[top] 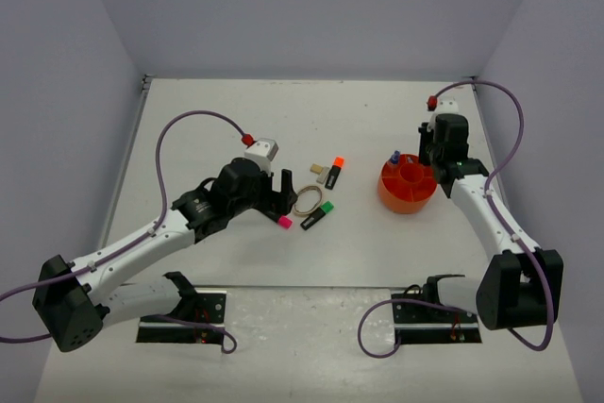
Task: Sort the stationery into containers
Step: Place the stationery in the storage box, then pick up the pen from the center of the board.
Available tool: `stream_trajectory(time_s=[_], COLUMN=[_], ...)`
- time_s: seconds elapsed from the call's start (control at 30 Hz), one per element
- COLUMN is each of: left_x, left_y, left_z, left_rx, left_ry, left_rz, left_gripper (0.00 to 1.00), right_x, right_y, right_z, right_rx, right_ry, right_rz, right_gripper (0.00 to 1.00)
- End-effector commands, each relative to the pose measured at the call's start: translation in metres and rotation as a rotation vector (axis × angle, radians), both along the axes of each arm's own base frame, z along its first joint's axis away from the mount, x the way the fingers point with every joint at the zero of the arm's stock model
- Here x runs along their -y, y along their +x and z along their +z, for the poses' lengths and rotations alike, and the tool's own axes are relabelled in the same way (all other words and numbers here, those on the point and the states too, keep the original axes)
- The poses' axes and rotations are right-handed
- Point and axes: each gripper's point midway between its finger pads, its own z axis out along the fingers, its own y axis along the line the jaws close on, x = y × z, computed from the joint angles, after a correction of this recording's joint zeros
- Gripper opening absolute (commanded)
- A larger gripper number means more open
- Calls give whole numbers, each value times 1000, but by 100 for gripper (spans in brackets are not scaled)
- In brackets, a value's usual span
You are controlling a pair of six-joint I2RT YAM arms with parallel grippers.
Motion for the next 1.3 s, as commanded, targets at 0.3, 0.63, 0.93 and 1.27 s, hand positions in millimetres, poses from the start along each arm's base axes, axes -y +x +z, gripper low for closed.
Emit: stream_trajectory(time_s=[0.3,0.63,0.93,1.27], left_x=[4,-29,-47,-86], left_y=[3,25,34,20], left_z=[11,17,49,80], left_rx=[18,-6,50,129], left_ry=[2,80,135,261], left_rz=[-18,272,352,343], left_gripper=[100,100,100,100], right_x=[-5,-101,-195,-250], right_y=[-5,-37,-52,-11], right_z=[30,127,92,11], right_rx=[56,256,233,-114], right_ry=[51,129,248,280], right_rz=[-2,242,369,308], right_gripper=[42,40,92,99])
